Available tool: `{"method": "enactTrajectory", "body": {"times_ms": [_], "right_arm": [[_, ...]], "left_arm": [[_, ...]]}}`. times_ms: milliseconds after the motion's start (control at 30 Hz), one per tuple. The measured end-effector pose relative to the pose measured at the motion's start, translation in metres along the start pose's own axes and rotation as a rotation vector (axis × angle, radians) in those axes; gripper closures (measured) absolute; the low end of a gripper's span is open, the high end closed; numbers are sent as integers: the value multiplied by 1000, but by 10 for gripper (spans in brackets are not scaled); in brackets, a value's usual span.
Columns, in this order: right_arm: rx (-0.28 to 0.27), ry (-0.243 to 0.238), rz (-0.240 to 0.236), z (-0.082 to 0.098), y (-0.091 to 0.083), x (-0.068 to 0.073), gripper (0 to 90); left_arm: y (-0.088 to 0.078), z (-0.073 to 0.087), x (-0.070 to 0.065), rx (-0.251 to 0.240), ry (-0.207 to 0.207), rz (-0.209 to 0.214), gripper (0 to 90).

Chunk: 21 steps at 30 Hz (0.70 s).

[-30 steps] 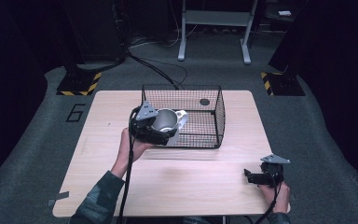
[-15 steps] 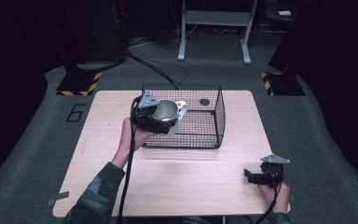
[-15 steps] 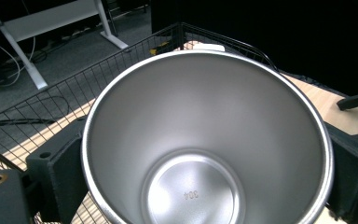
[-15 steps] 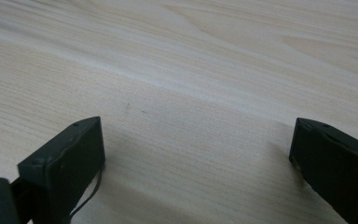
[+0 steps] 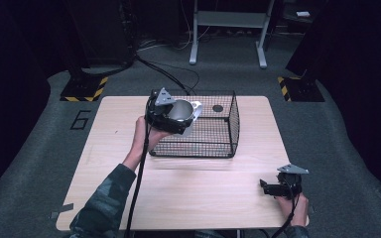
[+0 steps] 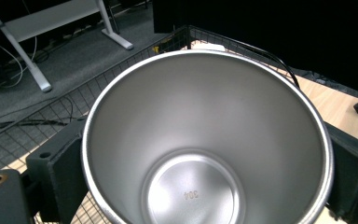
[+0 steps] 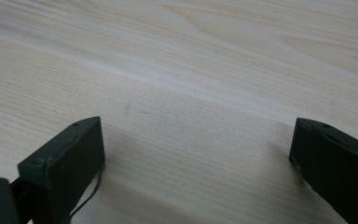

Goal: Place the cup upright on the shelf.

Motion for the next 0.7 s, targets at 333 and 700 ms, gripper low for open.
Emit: {"method": "enactTrajectory", "body": {"times_ms": [333, 700], "right_arm": [[0, 0, 0, 0, 0, 0, 30], [-1, 0, 0, 0, 0, 0, 30]], "left_arm": [[22, -9, 10, 11, -11, 2, 66], [45, -7, 24, 43, -38, -19, 65]]}}
Point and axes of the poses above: each handheld gripper's, and its own axes: y roughly forward along the jaws, z roughly out of its underside, x roughly to its left, the point moved 4 cm from there along y, roughly forward along the jaws, and after that the axes turned 5 degrees about x, right-handed, at the moved point
